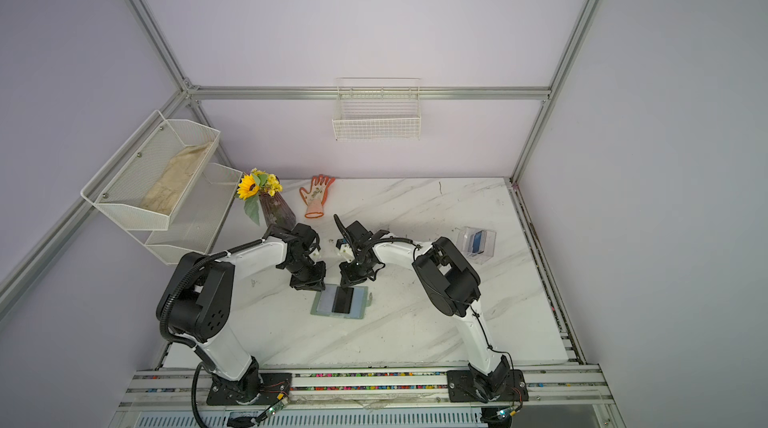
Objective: Insert credit cards into a card holder
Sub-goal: Insert the credit card into the card holder.
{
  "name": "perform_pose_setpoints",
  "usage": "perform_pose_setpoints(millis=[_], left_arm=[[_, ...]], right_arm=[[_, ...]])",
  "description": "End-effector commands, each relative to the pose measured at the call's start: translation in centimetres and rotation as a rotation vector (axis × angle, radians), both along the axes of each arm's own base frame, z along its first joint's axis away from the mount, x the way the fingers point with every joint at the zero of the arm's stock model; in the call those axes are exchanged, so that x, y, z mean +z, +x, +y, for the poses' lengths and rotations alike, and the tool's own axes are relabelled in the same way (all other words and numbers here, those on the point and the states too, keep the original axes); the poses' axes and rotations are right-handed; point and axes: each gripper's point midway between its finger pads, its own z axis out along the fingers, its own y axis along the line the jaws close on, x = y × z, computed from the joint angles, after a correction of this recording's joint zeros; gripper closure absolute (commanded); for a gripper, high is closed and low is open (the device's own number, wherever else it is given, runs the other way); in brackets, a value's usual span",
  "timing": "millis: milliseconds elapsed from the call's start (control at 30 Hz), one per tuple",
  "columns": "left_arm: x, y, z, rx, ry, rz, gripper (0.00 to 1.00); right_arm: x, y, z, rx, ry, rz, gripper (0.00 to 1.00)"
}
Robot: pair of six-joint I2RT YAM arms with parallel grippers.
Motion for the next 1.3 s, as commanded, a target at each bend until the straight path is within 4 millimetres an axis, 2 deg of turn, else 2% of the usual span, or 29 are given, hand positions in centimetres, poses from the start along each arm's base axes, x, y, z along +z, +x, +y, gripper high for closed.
perform_pose_setpoints(millis=[0, 233, 400, 500, 633, 833, 1267], left_arm=[[-2.5, -1.4, 0.0, -0.017, 0.022, 0.067, 0.87], [-2.5, -1.4, 0.0, -0.017, 0.022, 0.069, 0.87], [-2.5, -1.4, -0.1, -0.018, 0.022, 0.071, 0.87], [-2.5, -1.4, -0.1, -0.021, 0.020, 0.071, 0.87], [-2.6, -1.4, -0.1, -0.020, 0.021, 0.074, 0.87], [-2.8, -1.5, -0.1, -0.020, 0.020, 0.083, 0.87], [-2.8, -1.6, -0.2, -0.021, 0.019, 0.085, 0.87]], right_arm=[[1.7, -1.0, 0.1, 0.011, 0.011, -0.001, 0.81], [4.5, 0.5, 0.0, -0.055, 0.031, -0.092, 0.72], [6.2, 0.8, -0.5, -0.113, 0.041, -0.116, 0.71], [5.8, -0.1, -1.3, -0.158, 0.026, -0.069, 0.71], [4.6, -2.1, -1.9, -0.215, 0.049, 0.043, 0.79], [3.2, -3.8, -2.9, -0.253, 0.063, 0.105, 0.82], [2.4, -4.8, -1.7, -0.223, 0.095, 0.146, 0.82]])
